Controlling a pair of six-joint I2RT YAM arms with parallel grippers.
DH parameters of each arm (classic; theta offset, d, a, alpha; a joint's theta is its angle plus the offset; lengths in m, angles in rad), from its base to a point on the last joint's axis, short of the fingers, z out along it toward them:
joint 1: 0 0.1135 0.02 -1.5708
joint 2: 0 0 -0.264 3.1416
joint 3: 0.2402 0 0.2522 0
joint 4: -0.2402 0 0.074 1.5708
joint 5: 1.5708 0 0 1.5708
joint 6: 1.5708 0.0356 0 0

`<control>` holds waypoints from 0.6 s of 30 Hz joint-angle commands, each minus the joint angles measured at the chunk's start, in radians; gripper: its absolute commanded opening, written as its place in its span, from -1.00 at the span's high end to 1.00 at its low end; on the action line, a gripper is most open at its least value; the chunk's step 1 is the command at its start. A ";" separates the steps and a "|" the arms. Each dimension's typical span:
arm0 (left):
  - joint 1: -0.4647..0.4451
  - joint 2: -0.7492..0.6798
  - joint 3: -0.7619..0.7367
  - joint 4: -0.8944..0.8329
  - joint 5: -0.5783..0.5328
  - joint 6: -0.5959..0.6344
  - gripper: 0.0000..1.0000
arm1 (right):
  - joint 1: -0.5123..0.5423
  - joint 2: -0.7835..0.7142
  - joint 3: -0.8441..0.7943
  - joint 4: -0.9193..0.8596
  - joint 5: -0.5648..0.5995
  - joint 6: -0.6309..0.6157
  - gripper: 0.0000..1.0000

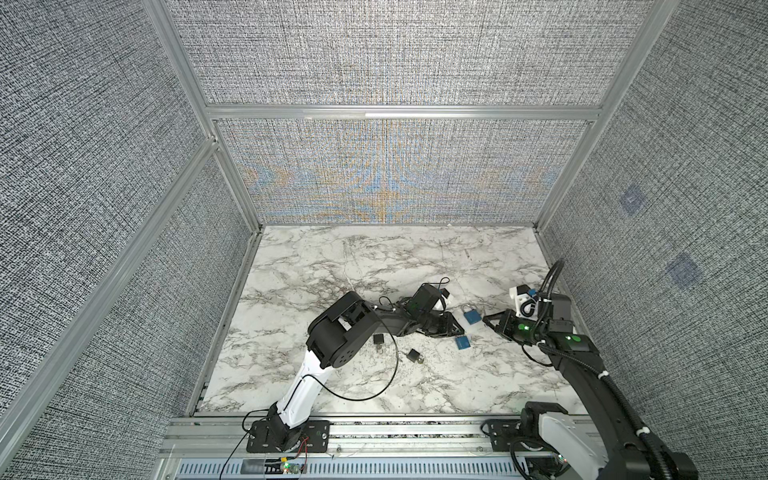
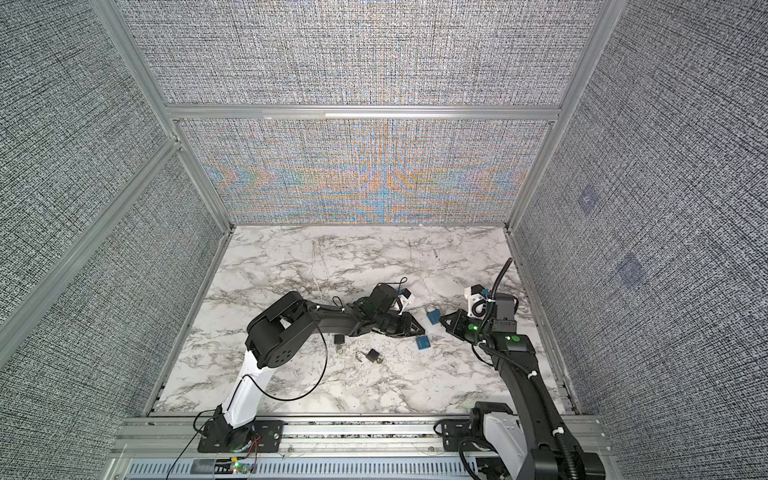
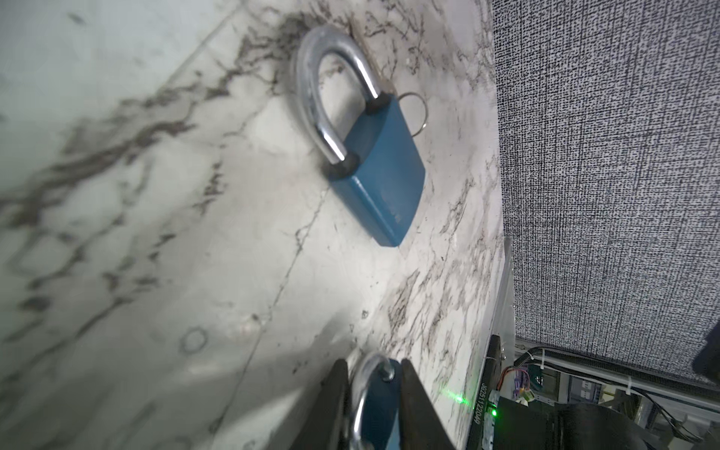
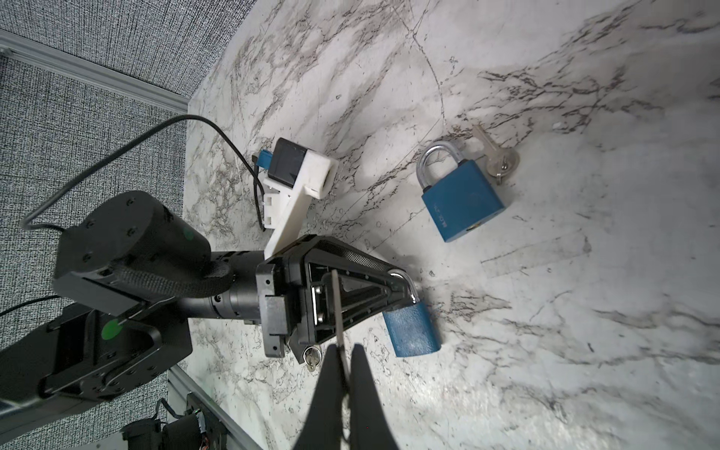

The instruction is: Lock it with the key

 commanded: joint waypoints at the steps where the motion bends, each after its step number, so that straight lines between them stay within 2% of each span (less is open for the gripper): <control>1: 0.001 -0.017 -0.005 -0.032 -0.050 0.021 0.44 | 0.001 0.009 0.006 0.007 -0.001 -0.005 1.00; 10: 0.016 -0.060 -0.004 -0.099 -0.111 0.073 0.41 | 0.019 0.067 0.024 -0.028 0.072 -0.039 1.00; 18: 0.042 -0.117 -0.021 -0.113 -0.163 0.112 0.42 | 0.100 0.123 0.027 -0.028 0.174 -0.053 1.00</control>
